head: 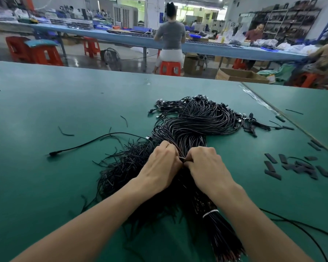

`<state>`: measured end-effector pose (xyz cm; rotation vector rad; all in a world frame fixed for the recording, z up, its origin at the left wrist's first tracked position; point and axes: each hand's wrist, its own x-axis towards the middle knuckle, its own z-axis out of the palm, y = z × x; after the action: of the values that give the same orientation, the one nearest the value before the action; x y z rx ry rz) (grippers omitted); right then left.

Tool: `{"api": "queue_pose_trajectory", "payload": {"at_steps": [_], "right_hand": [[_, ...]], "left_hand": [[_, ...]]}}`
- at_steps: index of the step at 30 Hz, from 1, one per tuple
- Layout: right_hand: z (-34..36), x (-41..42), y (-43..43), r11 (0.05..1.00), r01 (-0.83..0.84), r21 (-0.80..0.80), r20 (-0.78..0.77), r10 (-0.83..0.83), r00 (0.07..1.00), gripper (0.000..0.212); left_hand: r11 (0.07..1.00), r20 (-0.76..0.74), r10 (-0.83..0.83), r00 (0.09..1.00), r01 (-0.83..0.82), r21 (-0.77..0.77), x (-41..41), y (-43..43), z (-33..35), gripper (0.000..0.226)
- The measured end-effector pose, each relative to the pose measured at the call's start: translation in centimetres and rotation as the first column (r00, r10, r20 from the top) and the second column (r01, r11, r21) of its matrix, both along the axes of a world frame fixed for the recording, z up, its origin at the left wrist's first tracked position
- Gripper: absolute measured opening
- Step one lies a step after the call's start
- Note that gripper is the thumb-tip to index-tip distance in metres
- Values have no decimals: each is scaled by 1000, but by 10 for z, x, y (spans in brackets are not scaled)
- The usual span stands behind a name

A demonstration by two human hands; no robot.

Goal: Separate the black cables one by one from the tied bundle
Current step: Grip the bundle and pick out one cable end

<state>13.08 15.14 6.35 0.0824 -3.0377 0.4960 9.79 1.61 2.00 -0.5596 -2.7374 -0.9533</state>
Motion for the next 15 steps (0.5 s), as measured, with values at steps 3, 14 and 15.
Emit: {"api": "queue_pose_trajectory", "payload": {"at_steps": [3, 14, 15], "right_hand": [[-3, 3, 0, 1000, -3, 4, -14, 3, 1000, 12], [-12, 26, 33, 998, -39, 53, 2, 39, 999, 14], [-10, 26, 44, 998, -43, 43, 39, 42, 998, 15]], "left_hand": [[999, 40, -46, 998, 45, 27, -1, -6, 0, 7], [1000, 146, -24, 989, 22, 17, -9, -14, -4, 11], [1000, 149, -20, 989, 18, 16, -10, -15, -4, 11]]}}
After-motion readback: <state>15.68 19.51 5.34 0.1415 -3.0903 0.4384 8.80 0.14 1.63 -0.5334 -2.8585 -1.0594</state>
